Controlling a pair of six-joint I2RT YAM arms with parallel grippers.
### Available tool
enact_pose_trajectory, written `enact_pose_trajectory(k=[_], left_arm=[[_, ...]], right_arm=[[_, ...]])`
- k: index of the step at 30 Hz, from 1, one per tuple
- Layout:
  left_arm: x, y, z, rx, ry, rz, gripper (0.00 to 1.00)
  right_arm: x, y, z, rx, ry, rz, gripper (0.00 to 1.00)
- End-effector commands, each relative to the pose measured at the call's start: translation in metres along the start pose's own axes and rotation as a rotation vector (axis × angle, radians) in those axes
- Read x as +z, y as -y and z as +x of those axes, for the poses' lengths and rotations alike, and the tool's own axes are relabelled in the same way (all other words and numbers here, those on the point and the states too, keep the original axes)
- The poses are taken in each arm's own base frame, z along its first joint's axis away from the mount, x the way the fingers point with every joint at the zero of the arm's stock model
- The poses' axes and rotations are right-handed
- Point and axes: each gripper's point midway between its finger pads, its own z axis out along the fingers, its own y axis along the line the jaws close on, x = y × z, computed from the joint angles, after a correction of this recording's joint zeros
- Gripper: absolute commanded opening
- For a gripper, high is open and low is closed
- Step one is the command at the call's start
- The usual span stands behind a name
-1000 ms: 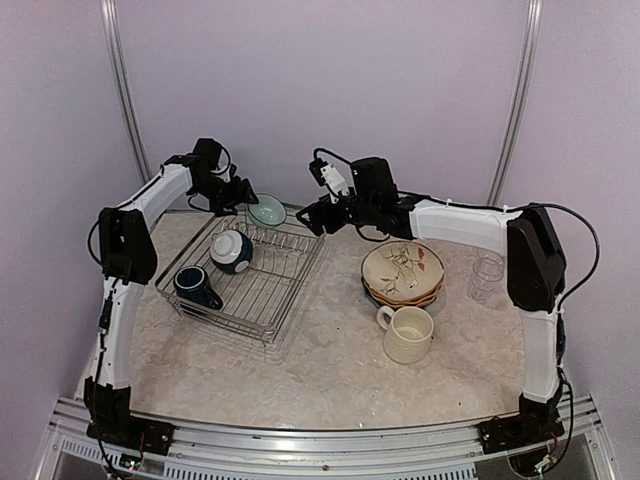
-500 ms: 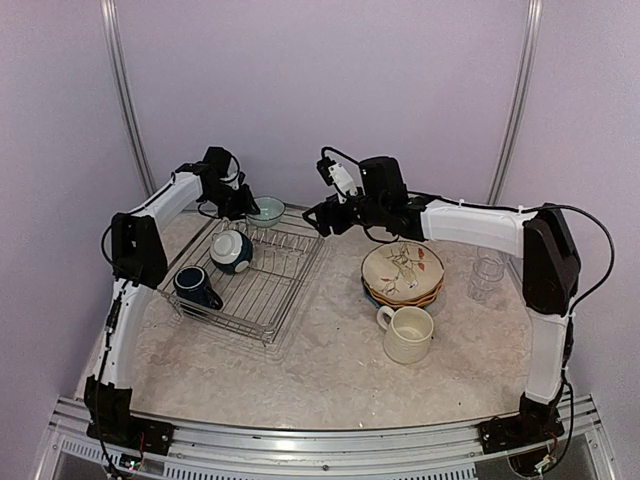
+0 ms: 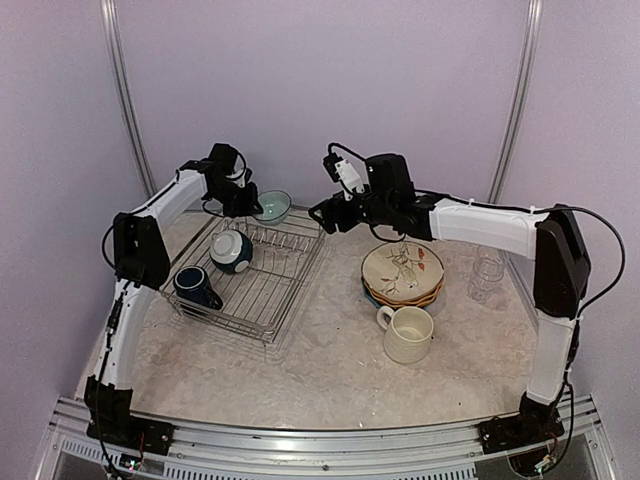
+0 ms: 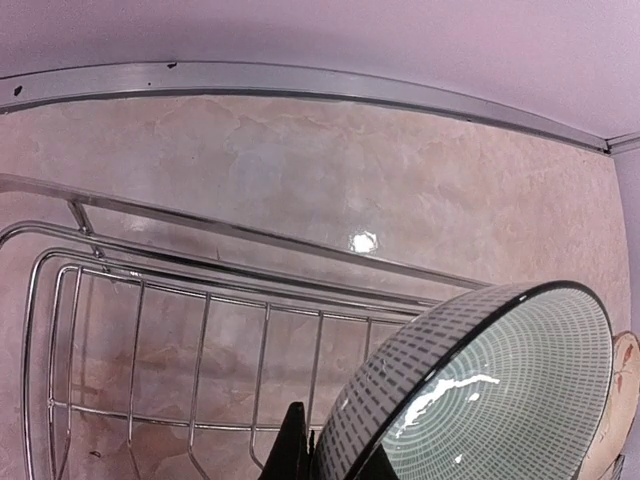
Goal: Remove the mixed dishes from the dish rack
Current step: Grab the bowl from the dish rack.
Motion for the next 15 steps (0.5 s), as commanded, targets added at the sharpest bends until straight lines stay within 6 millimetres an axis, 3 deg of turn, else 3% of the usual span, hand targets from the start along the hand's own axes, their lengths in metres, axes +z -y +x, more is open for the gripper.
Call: enact_pose_trajectory(k=[1,4,7,12,15], left_arm=[[-0.098,0.076,-0.047,0.125,0.180,0.082,0.00],[-0.127,0.104,-0.037,0.159,0.177,0.097,0.00],[-0.142,0.128,-0.010,0.183,0.129,0.113,0.00],[-0.145,0.172,0.075,0.226,-0.035,0.166,0.00],[-0.138,0.190,0.131,0.267,-0.114,0.170,0.00]], right_arm=[[-0.028,0.013,-0.026,0.041,0.033,0.079,0.81],[-0.042,0.018,-0.024,0.073,0.012,0.117,0.83],[-0.059,0.019,-0.024,0.104,-0.001,0.139,0.83],[-0.100,0.026,-0.028,0.171,-0.010,0.203,0.87],[-0.128,0.034,-0.024,0.204,-0.022,0.248,0.91]])
